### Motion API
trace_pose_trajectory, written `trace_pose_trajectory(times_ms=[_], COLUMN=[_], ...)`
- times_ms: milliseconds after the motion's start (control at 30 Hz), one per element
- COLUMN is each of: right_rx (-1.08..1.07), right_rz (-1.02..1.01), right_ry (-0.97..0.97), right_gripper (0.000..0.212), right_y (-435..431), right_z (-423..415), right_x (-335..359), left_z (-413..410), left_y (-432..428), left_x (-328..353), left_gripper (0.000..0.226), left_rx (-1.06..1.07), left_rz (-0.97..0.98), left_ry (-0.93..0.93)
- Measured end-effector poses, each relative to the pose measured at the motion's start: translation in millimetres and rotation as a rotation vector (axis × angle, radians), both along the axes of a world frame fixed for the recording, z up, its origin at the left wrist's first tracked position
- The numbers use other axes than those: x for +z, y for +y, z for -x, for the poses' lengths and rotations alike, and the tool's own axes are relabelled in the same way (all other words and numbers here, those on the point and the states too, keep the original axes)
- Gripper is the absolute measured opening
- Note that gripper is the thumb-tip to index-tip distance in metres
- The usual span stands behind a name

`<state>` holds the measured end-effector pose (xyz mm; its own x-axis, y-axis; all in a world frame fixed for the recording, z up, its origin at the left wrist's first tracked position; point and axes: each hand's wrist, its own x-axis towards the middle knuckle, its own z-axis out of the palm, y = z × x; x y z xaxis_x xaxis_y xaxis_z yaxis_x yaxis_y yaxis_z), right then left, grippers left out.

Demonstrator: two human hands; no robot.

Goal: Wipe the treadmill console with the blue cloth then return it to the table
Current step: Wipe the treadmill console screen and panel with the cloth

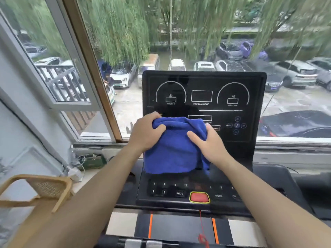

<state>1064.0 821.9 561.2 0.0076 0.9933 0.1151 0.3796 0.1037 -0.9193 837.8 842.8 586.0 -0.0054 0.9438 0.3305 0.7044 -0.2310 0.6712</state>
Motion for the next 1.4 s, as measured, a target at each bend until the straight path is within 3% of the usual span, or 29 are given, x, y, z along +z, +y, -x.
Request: trace_pose_trajectory(times_ms=[133, 267, 433, 533, 667, 767, 900, 1133, 1300, 1400], right_rx=[-0.100, -0.260, -0.378, -0.422, -0.400, -0.264, -0.170, -0.007, 0.092, 0.077], right_rz=[-0.101, -0.347, -0.616, -0.810, -1.260, -1.462, -1.371, -0.878, -0.869, -0.927], right_ry=[-0.187, -0.522, -0.837, -1.039, -1.002, -1.056, -1.211, -1.275, -1.331, -1.344], right_gripper=[0.002, 0.017, 0.027, 0.026, 0.040, 0.041, 0.030, 0.075, 0.077, 0.074], right_y=[35.9, 91.9, 178.1, 215.2, 242.6, 249.6, 249.1, 206.1, 169.7, 182.6], right_z=[12.3, 29.0, 44.9, 40.6, 34.7, 35.2, 30.5, 34.7, 29.4, 28.6], right_x=[26.0, 64.5, 78.0, 60.9, 44.7, 44.4, 43.0, -16.9, -82.3, -63.0], left_z=[4.8, -2.1, -7.9, -12.7, -18.9, -15.8, -7.8, -10.4, -10.6, -11.2], left_y=[41.5, 94.2, 172.0, 203.6, 223.5, 225.6, 228.5, 181.1, 142.4, 153.1], left_x=[15.0, 36.7, 47.8, 31.8, 15.7, 10.8, 6.4, -62.5, -132.0, -113.7], left_gripper=[0.016, 0.020, 0.019, 0.016, 0.030, 0.023, 0.017, 0.067, 0.075, 0.075], left_rx=[0.098, 0.247, 0.396, 0.474, 0.412, 0.254, 0.145, 0.089, 0.098, 0.120], left_rz=[-0.147, -0.389, -0.491, -0.569, -0.808, -0.883, -0.923, -0.593, -0.495, -0.516], left_ry=[0.223, 0.372, 0.477, 0.450, 0.324, 0.270, 0.407, 0.689, 0.778, 0.795])
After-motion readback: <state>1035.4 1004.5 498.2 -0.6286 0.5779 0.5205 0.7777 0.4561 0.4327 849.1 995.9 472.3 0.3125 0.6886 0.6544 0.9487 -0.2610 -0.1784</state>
